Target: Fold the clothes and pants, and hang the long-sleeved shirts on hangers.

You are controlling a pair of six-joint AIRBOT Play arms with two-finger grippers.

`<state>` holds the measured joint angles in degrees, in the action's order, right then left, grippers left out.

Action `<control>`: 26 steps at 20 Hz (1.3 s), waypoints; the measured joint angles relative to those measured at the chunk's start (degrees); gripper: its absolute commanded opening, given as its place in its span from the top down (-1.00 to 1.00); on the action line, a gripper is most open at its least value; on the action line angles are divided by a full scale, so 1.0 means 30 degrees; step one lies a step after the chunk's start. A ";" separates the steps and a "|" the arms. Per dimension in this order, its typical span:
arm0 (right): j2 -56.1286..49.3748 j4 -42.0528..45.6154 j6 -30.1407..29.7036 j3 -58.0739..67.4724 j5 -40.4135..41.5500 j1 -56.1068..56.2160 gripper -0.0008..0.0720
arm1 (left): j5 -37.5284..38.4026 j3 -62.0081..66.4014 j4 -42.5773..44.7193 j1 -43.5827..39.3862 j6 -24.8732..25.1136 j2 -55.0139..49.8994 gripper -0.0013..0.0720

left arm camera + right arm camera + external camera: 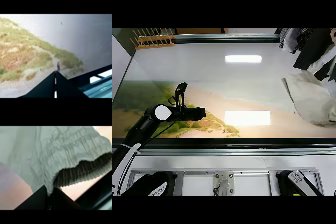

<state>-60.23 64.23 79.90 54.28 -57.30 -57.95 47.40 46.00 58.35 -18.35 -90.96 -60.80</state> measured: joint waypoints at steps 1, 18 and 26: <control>0.0350 0.0546 0.0568 -0.0721 -0.0270 -0.0291 0.95 | 0.0007 0.0000 0.0000 0.0000 0.0000 0.0000 0.95; 0.2732 0.2477 -0.0510 -0.0262 0.0022 0.0146 -0.70 | 0.0058 0.0000 0.0036 0.0000 0.0015 0.0000 0.95; 0.4153 -0.4765 -0.5479 0.0721 -0.1865 0.9260 -0.14 | 0.0000 0.0000 0.0029 0.0000 0.0015 0.0000 0.95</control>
<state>-47.77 49.93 63.46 56.45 -62.89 -30.17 47.40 46.00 58.43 -18.35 -90.91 -60.80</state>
